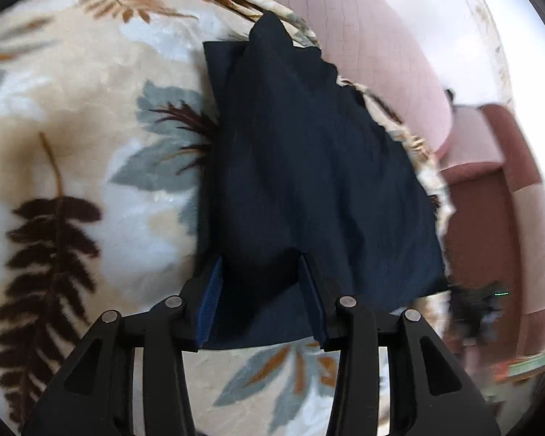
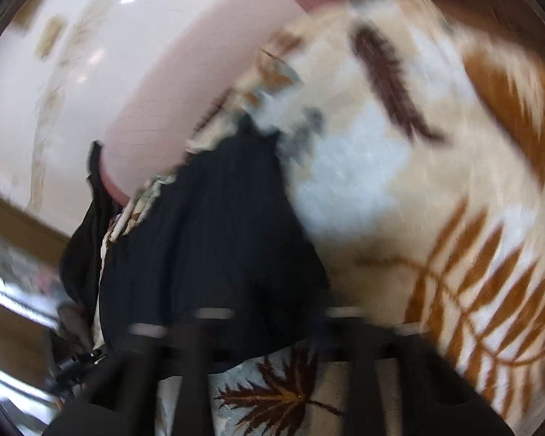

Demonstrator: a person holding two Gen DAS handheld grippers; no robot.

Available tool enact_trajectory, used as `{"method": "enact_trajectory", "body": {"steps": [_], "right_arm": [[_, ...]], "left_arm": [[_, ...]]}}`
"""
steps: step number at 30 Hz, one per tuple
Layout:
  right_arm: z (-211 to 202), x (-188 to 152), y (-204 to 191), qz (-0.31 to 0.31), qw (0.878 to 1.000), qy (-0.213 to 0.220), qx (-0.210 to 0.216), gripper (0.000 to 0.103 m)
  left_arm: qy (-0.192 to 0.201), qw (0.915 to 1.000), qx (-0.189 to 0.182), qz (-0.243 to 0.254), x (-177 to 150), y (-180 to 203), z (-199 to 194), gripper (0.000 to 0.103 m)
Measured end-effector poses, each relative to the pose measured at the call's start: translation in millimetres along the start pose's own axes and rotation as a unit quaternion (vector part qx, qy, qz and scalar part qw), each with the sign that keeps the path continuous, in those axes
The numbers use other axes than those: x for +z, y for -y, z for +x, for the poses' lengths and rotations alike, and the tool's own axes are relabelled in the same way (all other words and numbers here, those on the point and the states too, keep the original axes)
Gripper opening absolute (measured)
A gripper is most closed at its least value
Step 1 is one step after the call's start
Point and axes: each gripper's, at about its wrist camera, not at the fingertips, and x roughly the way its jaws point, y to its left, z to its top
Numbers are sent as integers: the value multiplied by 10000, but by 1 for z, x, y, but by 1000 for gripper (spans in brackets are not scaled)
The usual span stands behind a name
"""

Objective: Fold large clothes

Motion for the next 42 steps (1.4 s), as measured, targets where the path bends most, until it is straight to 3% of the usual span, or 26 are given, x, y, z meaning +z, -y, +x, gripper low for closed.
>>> {"method": "enact_trajectory", "body": {"steps": [1,3,5,7,9,12,15,16,17,19,21,23,26,30,33,36,38,39,40,42], "right_arm": [[-13,4,-1,60,9993,342,141,6],[-22,9,4,128,9975,689,-31,3],[-6,10,27,364,9971,494,-454,2],[14,4,51,668,9945,24,-810,2],[22,-4,68,1020,9918,-223,-740,3],[0,-1,57,1120,9901,273,-797,14],[-10,8,25,827,9934,693,-399,29],[-9,8,12,676,9949,718,-227,34],[-3,9,-2,507,9964,672,-37,36],[17,9,-30,218,9983,505,212,39],[44,3,-50,-11,9990,284,345,39],[69,-7,-60,-198,9994,115,270,39],[119,-25,-52,-398,9973,-559,-269,36],[117,-16,-66,-593,9956,-586,-421,37],[92,1,-80,-701,9973,-8,-193,38],[84,16,-75,-692,9963,335,-397,42],[93,18,-63,-530,9962,240,-642,47],[103,17,-47,-405,9949,-22,-927,48],[113,14,-31,-321,9936,-312,-1040,46],[111,11,-30,-502,9936,-250,-976,44]], "left_arm": [[-27,9995,316,79,0,4,3,22],[-134,9978,640,106,0,7,9,12],[-167,9976,667,-36,3,5,11,11],[-206,9976,633,-169,4,2,8,11],[-176,9981,537,-247,0,-2,-2,11],[144,9986,489,-109,-5,7,-27,11],[532,9981,253,159,6,35,-46,12],[665,9971,212,296,11,51,-49,18],[731,9964,193,392,14,59,-49,33],[928,9932,409,576,27,85,-37,53],[930,9906,707,715,33,99,-19,53],[812,9861,1229,763,37,100,13,53],[451,9819,1715,657,37,77,48,53],[575,9762,1854,969,27,83,43,54],[578,9843,1448,826,27,86,27,54],[940,9790,1625,800,31,89,17,55],[998,9736,1935,691,37,80,22,60],[887,9727,2066,574,41,71,29,60],[769,9736,2096,480,39,65,33,62],[621,9768,2031,271,41,50,41,72]]}}
